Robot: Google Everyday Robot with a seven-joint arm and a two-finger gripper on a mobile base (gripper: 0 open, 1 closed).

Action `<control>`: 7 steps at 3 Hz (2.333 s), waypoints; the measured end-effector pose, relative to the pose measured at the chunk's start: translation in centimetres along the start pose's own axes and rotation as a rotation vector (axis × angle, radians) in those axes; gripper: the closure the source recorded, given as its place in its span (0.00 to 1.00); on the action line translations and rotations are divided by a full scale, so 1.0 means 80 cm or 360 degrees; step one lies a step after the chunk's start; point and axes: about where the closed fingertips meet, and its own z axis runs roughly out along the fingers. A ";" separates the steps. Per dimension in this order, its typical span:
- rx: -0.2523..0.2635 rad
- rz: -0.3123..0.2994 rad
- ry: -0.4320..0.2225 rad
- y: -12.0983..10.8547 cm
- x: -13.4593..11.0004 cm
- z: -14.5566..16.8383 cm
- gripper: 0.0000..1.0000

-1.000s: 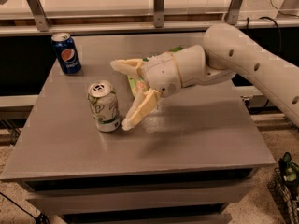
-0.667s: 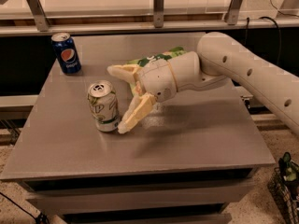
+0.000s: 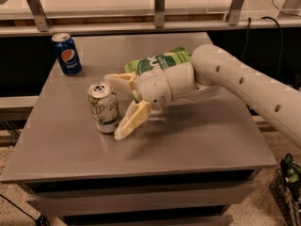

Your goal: Knock 7up can over

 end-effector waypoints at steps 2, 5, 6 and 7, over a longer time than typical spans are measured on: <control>-0.0047 -0.0043 -0.0084 0.002 0.005 0.017 0.00; -0.0110 -0.0013 -0.0014 0.013 0.002 0.032 0.17; -0.0159 0.0032 -0.0020 0.021 0.003 0.043 0.33; -0.0202 0.0061 -0.0035 0.029 0.003 0.051 0.36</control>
Offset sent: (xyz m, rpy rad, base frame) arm -0.0034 0.0133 -0.0090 0.0745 -0.0201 0.0424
